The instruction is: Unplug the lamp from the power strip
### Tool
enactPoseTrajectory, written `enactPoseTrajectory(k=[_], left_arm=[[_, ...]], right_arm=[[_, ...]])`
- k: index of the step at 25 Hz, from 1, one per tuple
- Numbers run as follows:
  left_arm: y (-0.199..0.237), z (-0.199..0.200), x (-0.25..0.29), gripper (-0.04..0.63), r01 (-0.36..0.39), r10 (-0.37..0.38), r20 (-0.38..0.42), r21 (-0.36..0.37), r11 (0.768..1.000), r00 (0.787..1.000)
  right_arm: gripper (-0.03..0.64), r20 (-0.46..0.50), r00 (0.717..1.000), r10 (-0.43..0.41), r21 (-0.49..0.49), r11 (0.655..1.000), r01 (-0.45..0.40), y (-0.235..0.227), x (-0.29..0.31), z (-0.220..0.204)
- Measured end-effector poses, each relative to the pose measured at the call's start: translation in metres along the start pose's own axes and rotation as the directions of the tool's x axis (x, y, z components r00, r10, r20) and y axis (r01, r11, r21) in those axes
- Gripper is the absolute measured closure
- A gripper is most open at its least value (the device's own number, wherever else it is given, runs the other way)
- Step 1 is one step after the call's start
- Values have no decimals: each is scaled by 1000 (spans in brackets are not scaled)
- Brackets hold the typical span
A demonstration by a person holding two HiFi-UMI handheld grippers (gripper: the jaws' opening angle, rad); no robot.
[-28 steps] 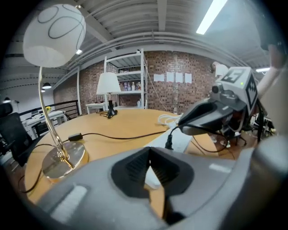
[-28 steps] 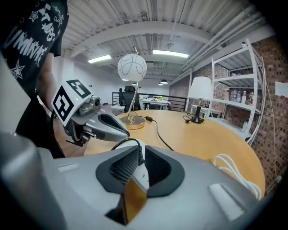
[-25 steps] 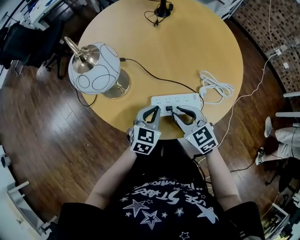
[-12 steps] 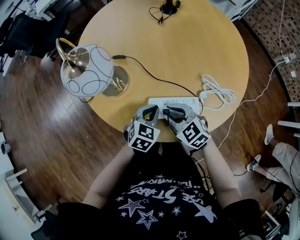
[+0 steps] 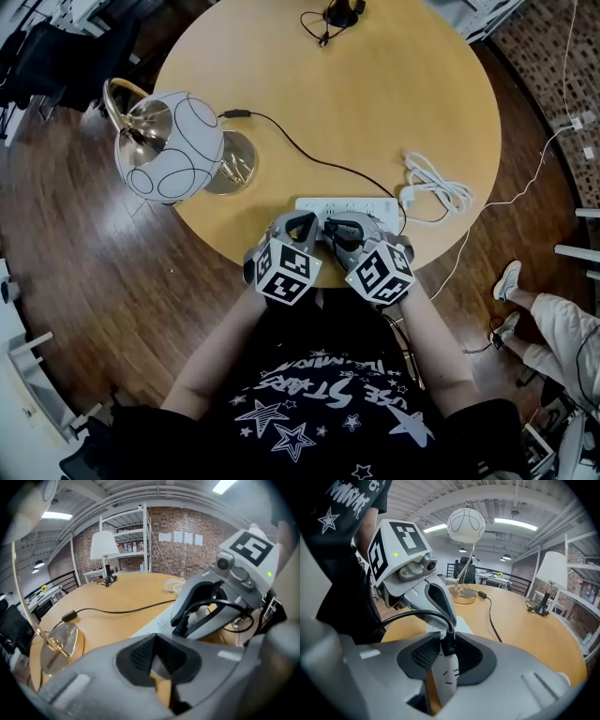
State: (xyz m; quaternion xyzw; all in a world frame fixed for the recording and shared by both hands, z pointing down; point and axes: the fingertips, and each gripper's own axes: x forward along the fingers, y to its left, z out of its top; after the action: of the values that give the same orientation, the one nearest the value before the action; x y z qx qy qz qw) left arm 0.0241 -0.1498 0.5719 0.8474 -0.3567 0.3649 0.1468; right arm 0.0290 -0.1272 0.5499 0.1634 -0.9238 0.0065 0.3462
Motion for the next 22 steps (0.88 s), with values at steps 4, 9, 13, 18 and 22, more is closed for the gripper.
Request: enactPoseTrajectory(k=[4,9,13,18,22], left_arm=[[1,0,2,591,-15,14,-28,-34,999,1000],[2,0,1,591,2,-4,-40,-63,998,999],[2,1,0,591,8,-10,-35,-77,997,999],[3,1,2,591,-4,1,-30,-89,996,1000],[3,1,0,591,8,-11,-29,-92,996,1000]], right_arm=[[536,16,1000,14,20,1000,-14,1,-1,-1],[551,33,999,29,18,999,-30,1,-3,1],[552,40,998,38,15,999,-39,1,-4,2],[552,53,997,50,21,998,-52,0,-5,0],[552,60,996,59,27,998,-61,0,-6,3]])
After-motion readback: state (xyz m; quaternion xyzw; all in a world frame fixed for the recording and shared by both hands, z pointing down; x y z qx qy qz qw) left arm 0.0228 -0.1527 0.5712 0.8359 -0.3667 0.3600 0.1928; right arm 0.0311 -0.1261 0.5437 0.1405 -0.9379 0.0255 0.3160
